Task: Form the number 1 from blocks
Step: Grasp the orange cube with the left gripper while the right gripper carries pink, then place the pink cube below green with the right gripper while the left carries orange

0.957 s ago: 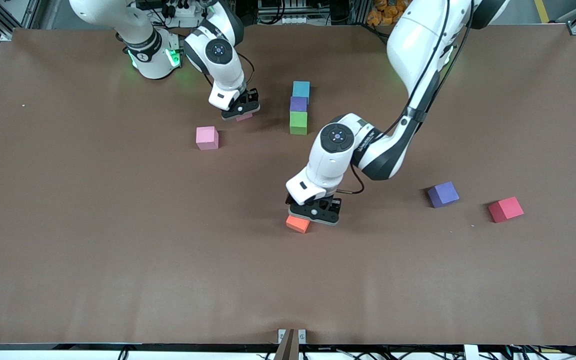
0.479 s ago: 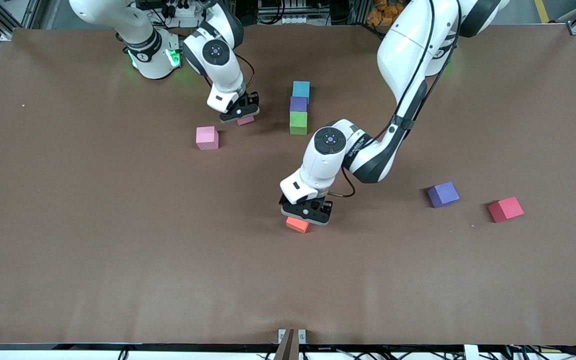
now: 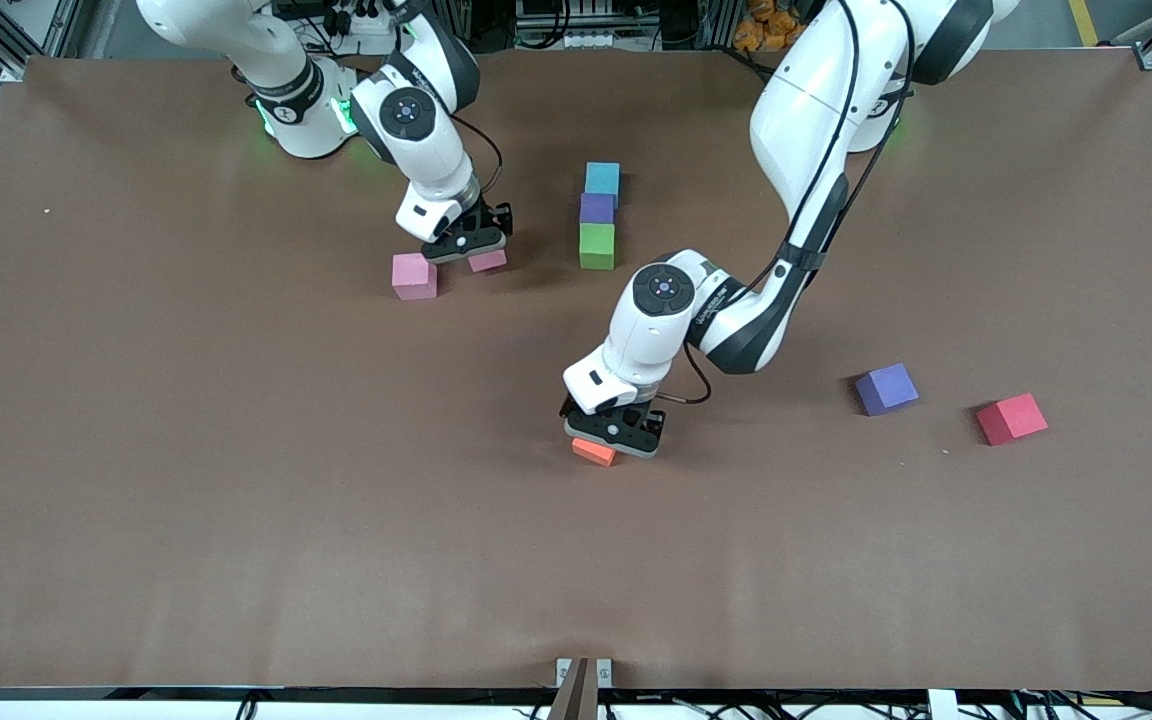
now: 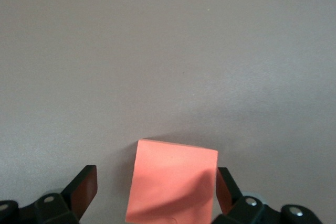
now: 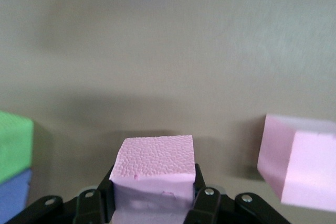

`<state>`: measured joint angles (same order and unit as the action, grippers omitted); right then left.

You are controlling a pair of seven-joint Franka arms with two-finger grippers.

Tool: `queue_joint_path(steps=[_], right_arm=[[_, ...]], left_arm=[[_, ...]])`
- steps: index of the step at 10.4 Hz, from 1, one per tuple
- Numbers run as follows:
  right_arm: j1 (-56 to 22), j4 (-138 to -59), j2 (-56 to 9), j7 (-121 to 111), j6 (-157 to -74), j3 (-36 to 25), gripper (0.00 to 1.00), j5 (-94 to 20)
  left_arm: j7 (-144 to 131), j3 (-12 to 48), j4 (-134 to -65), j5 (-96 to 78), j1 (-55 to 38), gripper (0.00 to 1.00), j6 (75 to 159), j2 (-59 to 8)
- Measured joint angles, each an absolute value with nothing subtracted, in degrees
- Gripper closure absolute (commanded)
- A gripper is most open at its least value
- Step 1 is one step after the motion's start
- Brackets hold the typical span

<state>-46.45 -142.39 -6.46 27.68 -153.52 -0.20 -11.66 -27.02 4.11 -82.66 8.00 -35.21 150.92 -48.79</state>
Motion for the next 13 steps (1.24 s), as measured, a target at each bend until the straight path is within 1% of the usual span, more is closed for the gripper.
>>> queue_joint_path(steps=[2, 5, 8, 11, 12, 13], right_arm=[[-45.2, -137.8, -7.5, 28.7, -153.1, -0.9, 0.50, -11.7], [-45.5, -129.0, -14.7, 29.7, -152.8, -1.9, 0.50, -11.7], [-49.5, -120.4, -21.4, 36.0, -152.4, -4.1, 0.50, -11.8], [-54.2, -114.0, -25.5, 38.6, -146.4, -6.3, 0.50, -11.8], [-55.2, -113.3, -26.2, 40.0, -146.1, -6.5, 0.50, -11.8], [-56.1, -112.6, -26.9, 41.5, -146.1, -6.5, 0.50, -11.8]], left_arm=[[-27.0, 4.0, -82.6, 8.0, -35.3, 0.00, 152.1, -49.5], [-27.0, 4.0, -82.4, 8.0, -36.0, 0.00, 153.1, -50.1], [-27.0, 3.9, -82.2, 8.0, -36.6, 0.00, 153.2, -50.5], [-27.0, 3.1, -82.2, 8.0, -37.4, 0.00, 153.2, -51.5], [-27.1, 2.8, -82.2, 8.0, -37.6, 0.04, 153.2, -51.8], [-27.2, 2.7, -82.1, 8.0, -37.6, 0.41, 153.3, -51.9]])
